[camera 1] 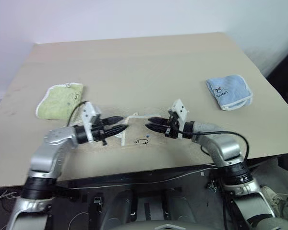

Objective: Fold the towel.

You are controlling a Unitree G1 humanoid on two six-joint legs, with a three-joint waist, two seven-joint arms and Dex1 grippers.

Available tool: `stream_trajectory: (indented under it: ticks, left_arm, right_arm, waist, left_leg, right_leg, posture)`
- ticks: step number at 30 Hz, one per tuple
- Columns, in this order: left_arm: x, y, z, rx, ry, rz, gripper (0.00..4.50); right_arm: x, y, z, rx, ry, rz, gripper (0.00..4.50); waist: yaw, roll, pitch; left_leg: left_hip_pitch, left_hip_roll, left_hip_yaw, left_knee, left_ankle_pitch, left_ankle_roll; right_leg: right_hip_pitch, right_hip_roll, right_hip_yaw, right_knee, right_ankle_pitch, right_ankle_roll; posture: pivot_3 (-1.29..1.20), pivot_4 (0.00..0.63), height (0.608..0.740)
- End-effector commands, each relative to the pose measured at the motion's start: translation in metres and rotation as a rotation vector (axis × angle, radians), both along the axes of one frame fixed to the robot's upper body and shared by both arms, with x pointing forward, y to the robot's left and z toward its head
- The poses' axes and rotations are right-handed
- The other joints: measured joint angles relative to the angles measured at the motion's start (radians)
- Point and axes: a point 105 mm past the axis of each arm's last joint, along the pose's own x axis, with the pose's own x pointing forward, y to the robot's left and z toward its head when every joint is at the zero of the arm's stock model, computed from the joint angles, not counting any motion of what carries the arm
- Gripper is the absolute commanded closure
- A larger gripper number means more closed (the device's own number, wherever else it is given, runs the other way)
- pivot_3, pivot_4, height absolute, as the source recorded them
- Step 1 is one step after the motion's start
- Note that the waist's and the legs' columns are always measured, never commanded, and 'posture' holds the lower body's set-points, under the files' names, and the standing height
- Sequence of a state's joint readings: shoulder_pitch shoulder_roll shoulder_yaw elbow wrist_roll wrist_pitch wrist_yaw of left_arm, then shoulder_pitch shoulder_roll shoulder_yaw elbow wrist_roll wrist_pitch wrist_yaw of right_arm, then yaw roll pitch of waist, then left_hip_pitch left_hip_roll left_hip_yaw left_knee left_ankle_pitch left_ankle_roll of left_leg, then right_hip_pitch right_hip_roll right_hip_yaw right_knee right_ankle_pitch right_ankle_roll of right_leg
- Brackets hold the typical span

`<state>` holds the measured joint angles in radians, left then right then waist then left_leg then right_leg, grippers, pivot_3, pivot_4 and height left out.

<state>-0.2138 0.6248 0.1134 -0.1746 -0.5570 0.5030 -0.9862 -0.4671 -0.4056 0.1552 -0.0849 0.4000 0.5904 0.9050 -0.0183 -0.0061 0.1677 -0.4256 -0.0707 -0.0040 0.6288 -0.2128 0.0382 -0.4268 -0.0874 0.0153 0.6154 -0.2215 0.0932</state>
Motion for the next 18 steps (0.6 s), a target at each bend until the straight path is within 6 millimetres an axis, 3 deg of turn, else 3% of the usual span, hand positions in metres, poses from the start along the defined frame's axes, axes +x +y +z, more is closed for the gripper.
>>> stream_trajectory:
  ticks: [1, 4, 6, 12, 18]
  left_arm:
    - [-0.013, 0.018, 0.022, -0.031, 0.001, 0.054, 1.2]
    - [-0.026, 0.04, 0.035, -0.062, 0.038, 0.138, 0.13]
    - [-0.035, 0.054, 0.041, -0.076, 0.069, 0.192, 0.0]
    - [-0.067, 0.1, 0.039, -0.197, 0.253, 0.501, 0.0]
    - [-0.096, 0.113, 0.028, -0.361, 0.388, 0.659, 0.0]
  right_arm:
    - [-0.009, 0.003, 0.018, -0.009, -0.062, 0.081, 1.87]
    - [-0.013, 0.003, 0.024, -0.02, -0.076, 0.133, 0.78]
    - [-0.014, 0.005, 0.026, -0.034, -0.083, 0.159, 0.09]
    - [-0.016, 0.009, 0.031, -0.068, -0.116, 0.236, 0.04]
    - [-0.009, 0.007, 0.032, -0.122, -0.168, 0.269, 0.04]
  waist:
    - [0.001, 0.0, 0.0]
    - [0.002, -0.001, 0.001]
    - [0.002, -0.001, 0.001]
    - [0.001, -0.002, 0.001]
    - [0.005, -0.003, 0.001]
  left_leg:
    - [0.0, 0.0, 0.0, 0.0, 0.0, 0.0]
    - [0.0, 0.0, 0.0, 0.0, 0.0, 0.0]
    - [0.0, 0.0, 0.0, 0.0, 0.0, 0.0]
    - [0.0, 0.0, 0.0, -0.002, 0.0, 0.0]
    - [0.0, 0.0, 0.0, -0.001, -0.001, 0.0]
  right_leg:
    - [0.0, 0.0, 0.0, 0.0, 0.0, 0.0]
    - [0.0, 0.0, 0.0, -0.001, 0.0, -0.001]
    - [0.0, 0.0, 0.0, -0.001, 0.0, -0.001]
    - [-0.002, 0.0, 0.0, -0.002, -0.001, 0.0]
    - [-0.002, -0.001, 0.0, -0.003, -0.001, -0.001]
  posture:
    - [0.0, 0.15, 0.74]
    - [0.0, 0.15, 0.74]
    - [0.0, 0.15, 0.74]
    - [0.0, 0.15, 0.74]
    - [0.0, 0.15, 0.74]
